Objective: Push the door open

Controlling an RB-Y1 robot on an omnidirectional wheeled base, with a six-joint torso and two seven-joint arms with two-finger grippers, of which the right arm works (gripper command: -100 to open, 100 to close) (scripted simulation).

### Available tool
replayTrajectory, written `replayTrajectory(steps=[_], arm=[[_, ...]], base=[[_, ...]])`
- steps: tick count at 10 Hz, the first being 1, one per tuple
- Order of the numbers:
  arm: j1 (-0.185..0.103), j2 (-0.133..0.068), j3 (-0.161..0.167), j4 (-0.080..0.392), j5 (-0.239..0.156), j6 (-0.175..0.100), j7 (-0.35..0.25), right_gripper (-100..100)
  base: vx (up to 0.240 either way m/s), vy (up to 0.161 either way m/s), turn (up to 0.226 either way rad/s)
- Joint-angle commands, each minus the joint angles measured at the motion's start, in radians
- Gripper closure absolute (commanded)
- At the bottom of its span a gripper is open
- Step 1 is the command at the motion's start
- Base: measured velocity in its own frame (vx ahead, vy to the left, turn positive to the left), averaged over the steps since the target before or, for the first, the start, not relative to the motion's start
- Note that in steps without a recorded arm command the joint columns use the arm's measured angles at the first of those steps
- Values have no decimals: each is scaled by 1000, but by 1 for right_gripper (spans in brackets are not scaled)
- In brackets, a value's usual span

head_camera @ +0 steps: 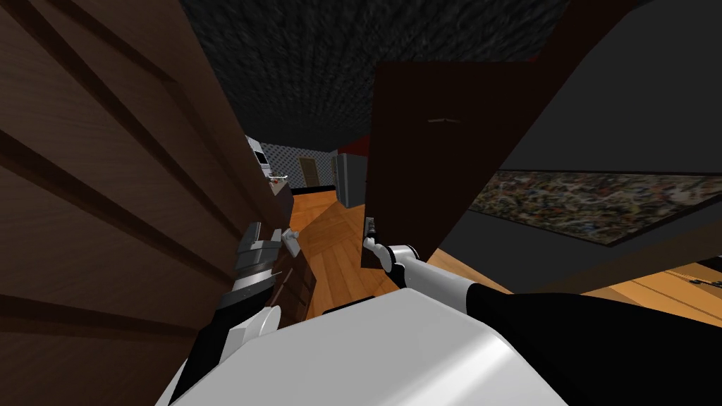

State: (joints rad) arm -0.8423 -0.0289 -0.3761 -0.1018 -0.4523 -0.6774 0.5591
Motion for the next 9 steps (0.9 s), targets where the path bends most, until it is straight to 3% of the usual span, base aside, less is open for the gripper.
replayTrajectory(steps=[1, 6, 7, 9], arm=[[9, -14, -9, -7, -9, -31, 3, 100], [17, -18, -18, -5, -18, -61, 7, 100], [27, -16, -29, -19, -27, -96, 11, 100], [30, -14, -31, -21, -30, -105, 12, 100]], base=[[97, -23, 34], [112, -2, 1], [188, -10, -3], [121, -3, -6]])
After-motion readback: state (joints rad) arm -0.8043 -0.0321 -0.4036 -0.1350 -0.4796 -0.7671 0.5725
